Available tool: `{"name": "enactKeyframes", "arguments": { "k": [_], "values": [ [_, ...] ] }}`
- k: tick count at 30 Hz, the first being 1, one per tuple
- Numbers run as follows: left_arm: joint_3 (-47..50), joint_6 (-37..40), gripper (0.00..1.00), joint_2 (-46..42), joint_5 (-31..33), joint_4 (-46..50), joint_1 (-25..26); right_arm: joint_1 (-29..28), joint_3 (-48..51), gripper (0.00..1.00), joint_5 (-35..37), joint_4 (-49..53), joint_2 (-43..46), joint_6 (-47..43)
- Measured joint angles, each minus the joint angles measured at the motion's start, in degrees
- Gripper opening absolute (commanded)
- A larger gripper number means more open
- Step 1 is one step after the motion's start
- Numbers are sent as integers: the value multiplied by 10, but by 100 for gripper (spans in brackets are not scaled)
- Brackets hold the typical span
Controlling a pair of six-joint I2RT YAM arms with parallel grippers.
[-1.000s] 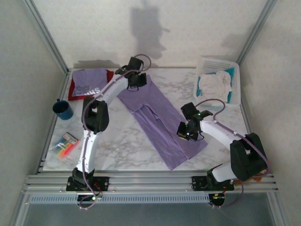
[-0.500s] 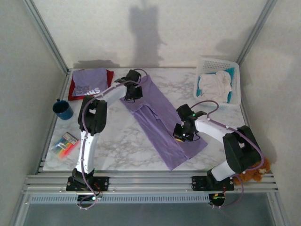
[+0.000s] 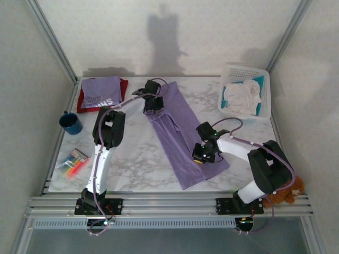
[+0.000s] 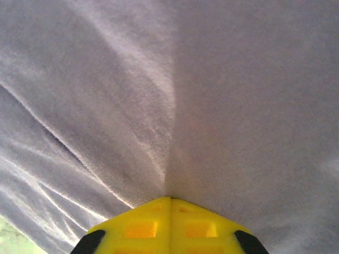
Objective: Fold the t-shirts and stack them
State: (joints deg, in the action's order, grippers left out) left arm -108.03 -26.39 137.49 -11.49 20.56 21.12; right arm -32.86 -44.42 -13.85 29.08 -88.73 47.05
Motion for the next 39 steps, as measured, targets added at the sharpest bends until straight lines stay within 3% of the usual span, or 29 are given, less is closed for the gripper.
{"name": "enactKeyframes", "arguments": {
  "k": [9, 16, 19, 22, 27, 30, 35, 39],
  "values": [
    [-229, -17, 0, 147, -92, -4, 0, -100, -87, 3, -42, -66, -98, 54],
    [-268, -24, 0, 172, -128, 2, 0, -138, -134, 5, -36, -70, -133, 74],
    [-268, -21, 0, 168, -127, 8, 0, -144, -136, 22, -15, -50, -114, 75],
    [-261, -11, 17, 151, -122, 29, 0, -144, -133, 41, 17, -16, -47, 66],
    [-216, 10, 30, 57, -109, 63, -2, -143, -132, 51, 62, 44, 86, 42],
    [-133, 23, 36, -53, -98, 62, -5, -137, -104, 53, 73, 71, 144, 36],
    [141, 27, 41, -303, -89, 34, -8, -118, -26, 55, 78, 120, 203, 36],
    [333, 26, 42, -422, -82, 34, -4, -112, 15, 56, 76, 141, 228, 40]
  ]
}}
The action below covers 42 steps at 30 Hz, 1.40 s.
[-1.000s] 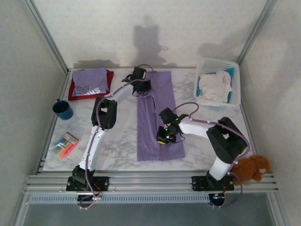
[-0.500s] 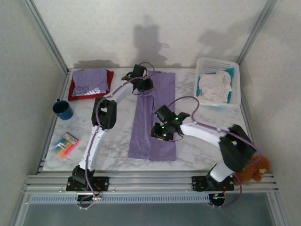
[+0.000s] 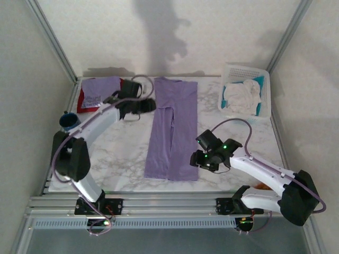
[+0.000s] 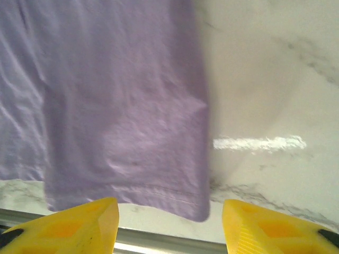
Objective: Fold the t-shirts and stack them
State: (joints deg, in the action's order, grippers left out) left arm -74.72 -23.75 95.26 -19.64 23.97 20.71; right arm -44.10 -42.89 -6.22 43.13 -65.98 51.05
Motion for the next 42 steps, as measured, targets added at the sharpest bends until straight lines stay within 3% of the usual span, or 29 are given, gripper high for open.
{"name": "enactKeyframes", "arguments": {
  "k": [7, 11, 20, 28, 35, 42],
  "values": [
    [269, -35, 44, -109, 7, 32, 47, 3, 54, 56, -36, -6, 20, 14],
    [317, -71, 44, -181, -13, 29, 78, 3, 65, 56, -57, -16, 7, 21],
    [408, -126, 41, -238, -47, 30, 119, 3, 67, 53, -80, -47, -12, 24],
    [435, -164, 38, -249, -64, 6, 160, 3, 76, 51, -90, -71, -38, 26],
    [428, -170, 35, -195, -61, -17, 183, 3, 79, 48, -90, -80, -71, 25],
    [404, -170, 42, -189, -19, 12, 194, 3, 79, 45, -90, -84, -91, 23]
  ]
}}
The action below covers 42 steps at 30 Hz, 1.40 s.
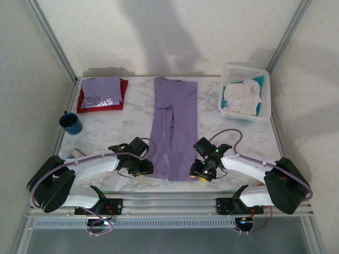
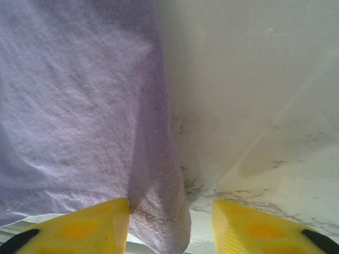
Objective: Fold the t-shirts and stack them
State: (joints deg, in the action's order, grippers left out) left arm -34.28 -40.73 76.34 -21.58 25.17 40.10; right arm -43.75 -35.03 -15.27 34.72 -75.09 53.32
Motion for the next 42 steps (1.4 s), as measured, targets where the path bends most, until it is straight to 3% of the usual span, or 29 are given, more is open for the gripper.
{"name": "enactKeyframes", "arguments": {
  "k": [8, 20, 27, 31, 35, 40, 42],
  "values": [
    [-39, 11, 46, -15, 51, 51, -1, 0, -2, 43, 0, -2, -18, -3],
    [-16, 14, 37, 12, 50, 32, 0, 0, -25, 33, 2, 24, -49, -16],
    [12, -13, 14, -2, 56, 5, -4, 1, -29, 17, 7, 37, -54, -17],
    [15, -17, 6, -5, 65, 10, -4, -1, -30, 3, -3, 19, -56, -20],
    [25, -26, 0, -18, 66, 3, -4, -2, -30, 0, -12, -2, -56, -23],
    [41, -40, 0, -37, 66, -12, -4, -4, -23, 0, -15, -11, -45, -22],
    [50, -45, 12, -46, 55, -25, -1, -5, -17, 0, -15, -10, -37, -21]
  ]
}}
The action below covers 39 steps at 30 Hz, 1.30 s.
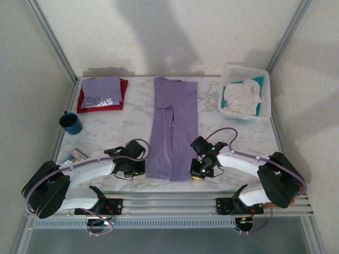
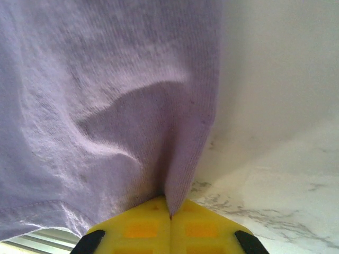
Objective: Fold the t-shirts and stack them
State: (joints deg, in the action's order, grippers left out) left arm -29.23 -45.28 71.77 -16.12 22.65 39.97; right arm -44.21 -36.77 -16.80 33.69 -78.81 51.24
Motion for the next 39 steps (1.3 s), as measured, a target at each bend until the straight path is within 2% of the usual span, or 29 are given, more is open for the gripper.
{"name": "enactKeyframes", "arguments": {
  "k": [3, 9, 14, 16, 28, 35, 39],
  "values": [
    [4, -1, 22, -9, -26, -4, 12, 0, 3, 0, 0, 1, 8, 0],
    [3, 0, 23, -49, -53, -9, 12, 0, 3, 0, 2, 6, 14, 0],
    [-7, 15, 41, -48, -49, 21, 12, 0, 3, 0, 2, 6, 14, 0],
    [-7, 16, 44, -48, -49, 27, 12, 0, 3, 0, 2, 6, 14, -1],
    [-6, 6, 44, -21, -51, -6, 12, 0, 3, 0, 2, 7, 13, -2],
    [-7, 5, 36, 11, -46, -14, 20, 0, 3, 0, 2, 11, 15, -2],
    [-10, 3, 27, 18, -33, -8, 26, 0, 3, 0, 2, 11, 15, -3]
  ]
}}
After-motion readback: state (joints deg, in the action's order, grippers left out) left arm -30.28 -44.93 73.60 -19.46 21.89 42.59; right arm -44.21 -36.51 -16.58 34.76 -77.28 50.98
